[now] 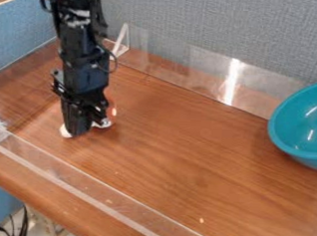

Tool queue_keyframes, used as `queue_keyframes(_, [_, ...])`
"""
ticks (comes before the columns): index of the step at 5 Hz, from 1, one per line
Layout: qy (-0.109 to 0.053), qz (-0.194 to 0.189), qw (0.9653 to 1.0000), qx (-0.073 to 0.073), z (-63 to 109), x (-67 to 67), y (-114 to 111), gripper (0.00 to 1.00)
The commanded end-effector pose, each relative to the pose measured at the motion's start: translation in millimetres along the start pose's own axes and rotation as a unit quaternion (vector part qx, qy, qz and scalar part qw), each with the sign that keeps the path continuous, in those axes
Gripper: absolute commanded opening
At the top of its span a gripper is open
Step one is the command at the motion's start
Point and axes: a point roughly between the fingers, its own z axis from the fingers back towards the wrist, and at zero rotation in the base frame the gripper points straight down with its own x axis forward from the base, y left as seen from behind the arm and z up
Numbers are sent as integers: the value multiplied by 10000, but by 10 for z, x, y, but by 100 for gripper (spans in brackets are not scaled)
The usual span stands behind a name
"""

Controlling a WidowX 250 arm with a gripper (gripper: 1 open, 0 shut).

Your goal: Put the mushroom in the blue bowl

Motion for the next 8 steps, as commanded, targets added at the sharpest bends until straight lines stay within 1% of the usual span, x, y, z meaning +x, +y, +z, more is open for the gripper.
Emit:
queue_keyframes(1, [-402, 158, 9989, 164, 333, 32, 37, 0])
queue_keyframes(2, [-488, 124, 9986, 155, 431, 32, 2, 0])
queue_keyframes(3, [-454, -10, 9989, 148, 354, 53, 22, 100])
queue_keyframes(4, [-411, -99, 9990, 133, 269, 64, 37, 100])
queue_keyframes(8, [-226, -132, 9996, 38, -41, 116, 165, 100])
